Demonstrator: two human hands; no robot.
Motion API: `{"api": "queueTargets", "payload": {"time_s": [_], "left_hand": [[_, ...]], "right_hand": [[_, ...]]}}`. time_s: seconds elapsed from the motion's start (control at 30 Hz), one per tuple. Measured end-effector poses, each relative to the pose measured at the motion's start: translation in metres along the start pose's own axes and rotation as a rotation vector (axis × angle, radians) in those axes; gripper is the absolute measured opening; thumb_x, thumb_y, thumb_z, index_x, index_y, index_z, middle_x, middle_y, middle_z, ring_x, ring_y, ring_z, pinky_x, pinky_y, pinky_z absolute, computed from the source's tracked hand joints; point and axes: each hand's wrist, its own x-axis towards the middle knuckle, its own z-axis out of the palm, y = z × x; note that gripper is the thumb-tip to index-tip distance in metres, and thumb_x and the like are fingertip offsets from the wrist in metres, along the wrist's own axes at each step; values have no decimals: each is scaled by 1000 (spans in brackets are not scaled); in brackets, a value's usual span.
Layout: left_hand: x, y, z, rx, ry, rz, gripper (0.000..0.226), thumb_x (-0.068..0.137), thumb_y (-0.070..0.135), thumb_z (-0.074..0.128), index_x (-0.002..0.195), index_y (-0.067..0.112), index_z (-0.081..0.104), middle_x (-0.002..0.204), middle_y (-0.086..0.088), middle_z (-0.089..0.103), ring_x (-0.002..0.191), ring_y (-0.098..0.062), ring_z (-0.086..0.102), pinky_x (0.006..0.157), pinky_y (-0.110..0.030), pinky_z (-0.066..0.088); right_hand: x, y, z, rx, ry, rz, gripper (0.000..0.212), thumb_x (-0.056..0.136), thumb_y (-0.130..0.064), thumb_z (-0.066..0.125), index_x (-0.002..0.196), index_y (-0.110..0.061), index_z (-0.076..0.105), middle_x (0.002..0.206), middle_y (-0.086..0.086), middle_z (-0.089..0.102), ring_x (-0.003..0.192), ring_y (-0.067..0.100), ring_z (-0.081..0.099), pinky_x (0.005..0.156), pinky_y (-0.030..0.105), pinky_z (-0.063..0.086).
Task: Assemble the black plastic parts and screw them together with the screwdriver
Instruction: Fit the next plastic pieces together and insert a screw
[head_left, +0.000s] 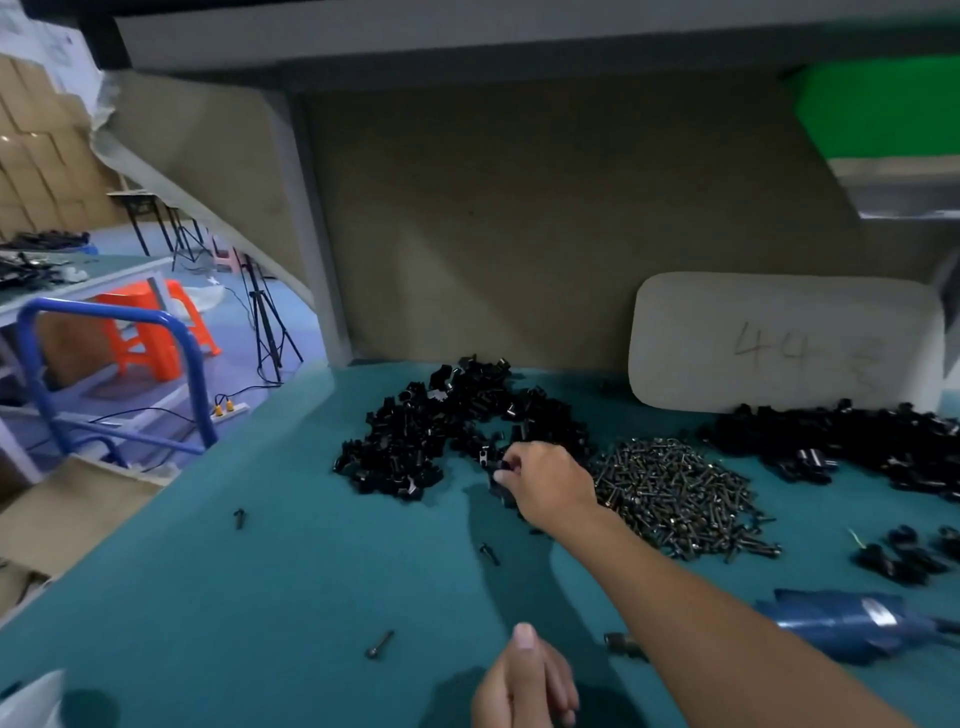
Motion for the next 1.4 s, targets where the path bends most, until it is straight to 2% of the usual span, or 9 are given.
{"api": "queueTargets", "payload": {"time_s": [0.1, 0.23, 0.33, 0.43, 0.6, 0.8, 1.03, 1.17, 1.4], "left_hand": [[-24, -30, -11, -67, 105, -32, 45, 102, -9, 36, 63, 1, 56, 56, -18, 55, 47, -22, 46, 45, -24, 38], [-37, -32, 1, -392, 10, -21, 20, 104, 18, 41, 113, 10, 58, 100, -12, 74, 71, -33, 64, 57, -34, 48], [-44, -36, 7, -355, -32, 14, 21, 105, 14, 42, 102, 9, 63, 81, -19, 76, 42, -24, 60, 36, -24, 42], [-44, -42, 9, -187, -74, 36, 24, 105, 9, 39, 105, 8, 64, 60, -14, 67, 33, -21, 50, 30, -22, 34], [-39, -41, 1, -106, -119, 25, 27, 104, 10, 44, 115, 19, 67, 66, -11, 60, 51, -23, 54, 52, -35, 40], [-41, -41, -2, -118, -160, 24, 27, 102, 10, 43, 116, 14, 67, 63, -12, 55, 44, -20, 52, 40, -25, 41], [-33, -40, -12, 17, -423, 50, 33, 101, -14, 34, 127, -17, 54, 84, -29, 63, 57, -23, 67, 42, -11, 42], [-35, -44, -5, 29, -403, 41, 15, 104, 4, 53, 110, 1, 67, 80, -26, 62, 53, -25, 57, 43, -16, 42], [-1, -46, -12, -21, -309, -170, 41, 105, -4, 37, 72, 2, 60, 38, -13, 50, 26, -15, 49, 36, -18, 40]], "right_hand": [[-40, -11, -29, 316, -17, -161, 19, 99, -39, 64, 99, -20, 67, 85, -12, 62, 76, 0, 55, 70, 23, 44], [-122, -8, -55, 188, -87, -341, 17, 89, -53, 66, 87, -37, 61, 81, -20, 59, 78, -6, 53, 67, 12, 39], [-159, 10, -69, 88, -148, -344, 21, 90, -53, 64, 104, -38, 61, 96, -17, 58, 86, 0, 52, 79, 31, 50], [-152, 46, -102, 76, -282, -306, 28, 91, -56, 63, 118, -46, 58, 102, -25, 59, 86, -12, 52, 75, 23, 47], [-98, 189, -163, -55, 214, 184, 12, 97, -27, 63, 108, -31, 66, 102, -9, 71, 81, 4, 64, 72, 27, 53], [-79, 312, -171, -382, -103, 620, 50, 95, -53, 61, 135, -22, 59, 139, 6, 59, 126, 28, 56, 103, 33, 46], [-43, 312, -156, -300, 82, 505, 57, 98, -44, 59, 150, -30, 42, 153, 10, 39, 137, 36, 40, 110, 46, 41], [-10, 308, -146, -324, -66, 409, 59, 103, -37, 55, 157, -24, 33, 162, 7, 31, 145, 34, 34, 116, 45, 35], [-5, 314, -134, -294, -3, 435, 24, 104, -29, 56, 127, -23, 52, 121, 9, 44, 95, 30, 55, 88, 41, 51]]}}
